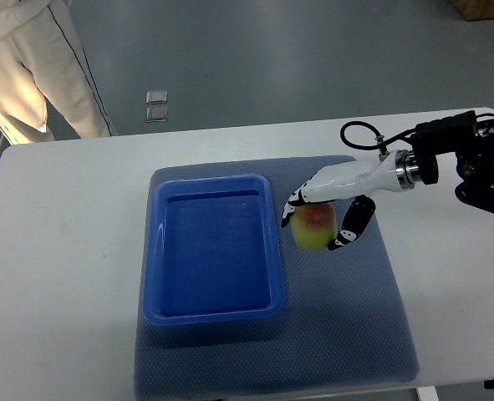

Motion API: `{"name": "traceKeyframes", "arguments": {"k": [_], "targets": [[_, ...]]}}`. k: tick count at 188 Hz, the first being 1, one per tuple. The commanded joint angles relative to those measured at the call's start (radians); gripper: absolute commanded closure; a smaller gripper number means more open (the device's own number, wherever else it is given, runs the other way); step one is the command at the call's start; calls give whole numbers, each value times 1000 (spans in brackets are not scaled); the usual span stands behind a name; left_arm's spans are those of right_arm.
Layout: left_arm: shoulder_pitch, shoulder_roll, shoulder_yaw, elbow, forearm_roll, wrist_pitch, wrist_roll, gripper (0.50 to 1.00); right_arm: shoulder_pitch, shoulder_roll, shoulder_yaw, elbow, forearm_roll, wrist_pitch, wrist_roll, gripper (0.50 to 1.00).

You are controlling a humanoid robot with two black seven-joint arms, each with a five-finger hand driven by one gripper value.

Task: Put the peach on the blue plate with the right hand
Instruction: 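Lift the peach and carry it into the blue tray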

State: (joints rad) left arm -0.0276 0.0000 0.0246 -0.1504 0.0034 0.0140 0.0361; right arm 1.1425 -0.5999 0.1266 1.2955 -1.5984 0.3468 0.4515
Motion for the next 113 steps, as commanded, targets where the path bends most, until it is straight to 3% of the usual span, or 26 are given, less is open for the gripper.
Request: {"name": "traceKeyframes", "arguments": {"k": [1,4,5,7,21,22,48,68,113], "targets": [[0,0,0,0,0,0,1,500,19,69,-1,-35,2,1,0,826],[0,0,0,0,0,0,1,500,19,69,-1,-35,2,1,0,826],[0,0,0,0,0,0,1,500,20,130,-1,-63,8,1,0,824],[0,0,0,0,0,0,1,500,20,143,-1,-70,9,1,0,824],[0,0,0,0,1,0,1,500,19,164,-1,-79,11,1,0,824],[0,0,0,2,0,0,-1,500,16,213,-1,-108,9,0,0,822],[0,0,0,0,0,0,1,500,13,324,-2,-188,9,0,0,822],[0,0,0,0,0,0,1,500,2,373,-4,-237,8,-6,0,816],[0,0,0,0,0,0,-1,500,-60,454,-4,-312,3,-20,-30,752]]}}
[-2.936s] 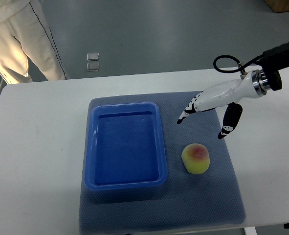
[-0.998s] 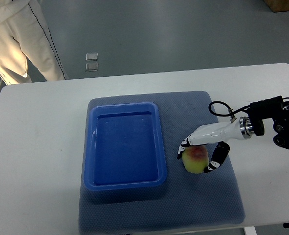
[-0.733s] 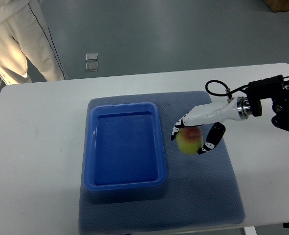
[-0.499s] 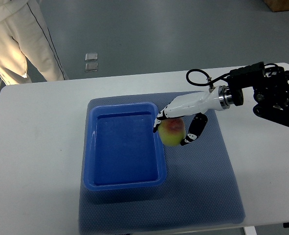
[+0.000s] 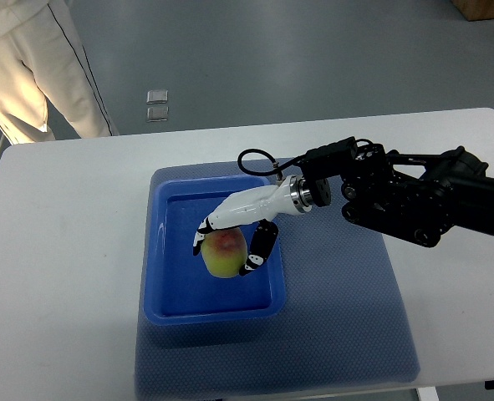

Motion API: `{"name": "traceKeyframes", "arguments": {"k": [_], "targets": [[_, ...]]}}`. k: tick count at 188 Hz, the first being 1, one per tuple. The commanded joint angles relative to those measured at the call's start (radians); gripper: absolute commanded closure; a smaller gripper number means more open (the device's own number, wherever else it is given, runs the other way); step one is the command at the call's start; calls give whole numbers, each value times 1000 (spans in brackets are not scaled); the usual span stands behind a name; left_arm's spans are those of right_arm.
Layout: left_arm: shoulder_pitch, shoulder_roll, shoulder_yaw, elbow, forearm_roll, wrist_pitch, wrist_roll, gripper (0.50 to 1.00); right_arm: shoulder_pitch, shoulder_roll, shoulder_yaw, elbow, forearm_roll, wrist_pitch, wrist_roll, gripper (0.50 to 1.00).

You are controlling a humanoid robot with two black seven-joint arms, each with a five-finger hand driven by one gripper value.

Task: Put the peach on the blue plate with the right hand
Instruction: 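Lift the peach and carry it into the blue tray, then open the right hand and release the peach in the tray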

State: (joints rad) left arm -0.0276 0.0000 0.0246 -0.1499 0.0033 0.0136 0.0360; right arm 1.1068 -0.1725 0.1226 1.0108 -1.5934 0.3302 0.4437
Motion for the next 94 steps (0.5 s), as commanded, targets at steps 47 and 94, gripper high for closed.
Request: {"name": "traceKeyframes", "arguments": {"k": [47,94], "targets": [[0,0,0,1,0,0,1,500,-42,54,2,-44,0,-25,-29,654],[0,0,0,0,0,0,-1,500,-47,47,5,-44,3,-27,-28,572]]}}
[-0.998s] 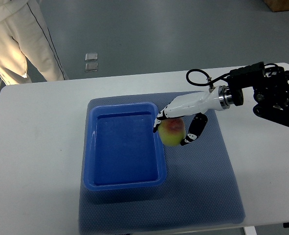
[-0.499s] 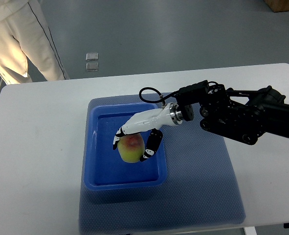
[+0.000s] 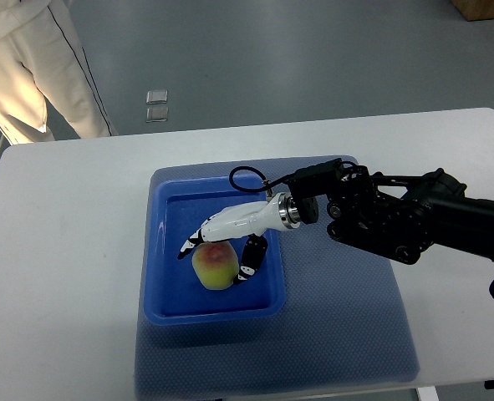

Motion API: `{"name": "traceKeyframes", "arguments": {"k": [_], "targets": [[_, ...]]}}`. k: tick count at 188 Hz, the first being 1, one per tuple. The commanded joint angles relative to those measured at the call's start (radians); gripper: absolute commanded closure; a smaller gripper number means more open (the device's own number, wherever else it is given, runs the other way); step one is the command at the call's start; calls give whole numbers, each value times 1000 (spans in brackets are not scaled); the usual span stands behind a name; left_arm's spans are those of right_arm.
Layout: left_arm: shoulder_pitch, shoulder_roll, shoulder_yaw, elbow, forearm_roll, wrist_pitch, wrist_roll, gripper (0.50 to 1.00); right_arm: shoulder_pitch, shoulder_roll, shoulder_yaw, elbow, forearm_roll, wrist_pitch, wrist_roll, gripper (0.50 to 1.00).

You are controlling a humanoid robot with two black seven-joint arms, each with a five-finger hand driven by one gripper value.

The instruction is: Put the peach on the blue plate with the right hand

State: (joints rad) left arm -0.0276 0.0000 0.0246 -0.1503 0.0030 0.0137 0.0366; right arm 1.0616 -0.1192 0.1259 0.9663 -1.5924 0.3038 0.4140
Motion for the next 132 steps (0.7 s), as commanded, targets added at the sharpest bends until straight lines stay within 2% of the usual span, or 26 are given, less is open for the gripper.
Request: {"name": "traceKeyframes", "arguments": {"k": [1,35,97,100,132], "targets": [[0,0,0,0,0,0,0,500,-2,-7,1,0,2,0,0,572],[0,0,0,0,0,0,0,500,5,-13,23,2,5,0,2,570],[0,0,0,0,0,0,0,500,-25,-48,241,-6,40,2,2,570],[0,0,0,1,0,0,0,500,-72,-53,299,-26,68,3,3,570],[0,0,0,1,0,0,0,500,-173,-66,463,-121,223,3,5,570]]}}
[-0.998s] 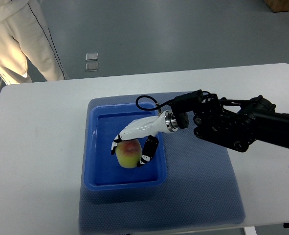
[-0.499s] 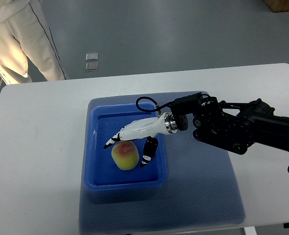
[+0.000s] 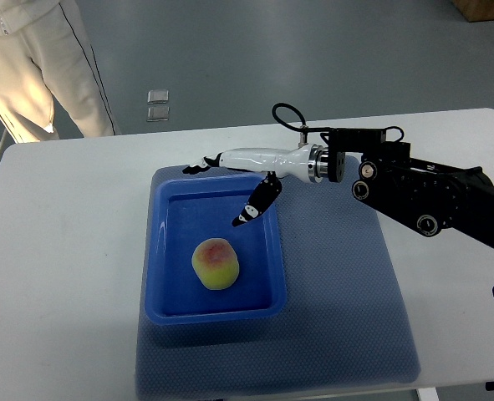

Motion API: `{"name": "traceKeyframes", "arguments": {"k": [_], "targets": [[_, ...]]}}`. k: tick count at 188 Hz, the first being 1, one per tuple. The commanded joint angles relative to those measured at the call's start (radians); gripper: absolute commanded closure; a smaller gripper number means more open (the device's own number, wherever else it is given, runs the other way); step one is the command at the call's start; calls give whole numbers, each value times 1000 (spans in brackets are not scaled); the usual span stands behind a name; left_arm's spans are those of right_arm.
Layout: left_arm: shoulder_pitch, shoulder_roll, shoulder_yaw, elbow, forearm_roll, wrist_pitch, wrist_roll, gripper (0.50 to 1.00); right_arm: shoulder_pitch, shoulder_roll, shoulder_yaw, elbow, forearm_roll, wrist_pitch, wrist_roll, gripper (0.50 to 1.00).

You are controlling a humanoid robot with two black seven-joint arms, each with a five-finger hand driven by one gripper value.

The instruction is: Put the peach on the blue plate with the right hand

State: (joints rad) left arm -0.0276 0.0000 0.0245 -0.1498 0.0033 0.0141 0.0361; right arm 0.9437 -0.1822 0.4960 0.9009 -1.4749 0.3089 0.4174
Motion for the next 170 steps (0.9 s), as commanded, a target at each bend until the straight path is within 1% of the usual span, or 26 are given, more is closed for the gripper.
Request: {"name": "traceKeyframes", "arguments": {"k": [1,19,32,42,43,61,78,88,89,98,108,109,113,137,170], "targets": [[0,0,0,1,0,0,1,500,-56,-3,93,-56,105,-2,1,570],[0,0,0,1,0,0,-1,500,-86,-5,167,-117,234,-10,1,570],[0,0,0,-1,0,0,1,500,-102,-5,216,-171,335,-43,8,570],[0,0,0,-1,0,0,1,500,-102,-5,216,-171,335,-44,8,570],[0,0,0,-1,0,0,1,500,-114,-5,245,-207,429,-63,9,570],[0,0,0,-1,0,0,1,500,-135,-5,265,-249,636,-86,9,570],[0,0,0,1,0,0,1,500,-148,-5,262,-272,803,-103,9,570],[0,0,0,1,0,0,1,500,-148,-5,262,-272,803,-103,9,570],[0,0,0,-1,0,0,-1,500,-154,-3,262,-287,883,-106,9,570],[0,0,0,-1,1,0,-1,500,-157,-2,265,-301,950,-109,9,570],[0,0,0,-1,1,0,-1,500,-157,-2,265,-301,950,-109,9,570],[0,0,0,1,0,0,1,500,-161,0,263,-313,1006,-123,9,570],[0,0,0,1,0,0,1,500,-164,1,263,-320,1025,-131,9,570],[0,0,0,1,0,0,-1,500,-177,10,263,-372,1050,-182,11,570],[0,0,0,1,0,0,-1,500,-187,27,262,-390,1051,-191,11,570]]}}
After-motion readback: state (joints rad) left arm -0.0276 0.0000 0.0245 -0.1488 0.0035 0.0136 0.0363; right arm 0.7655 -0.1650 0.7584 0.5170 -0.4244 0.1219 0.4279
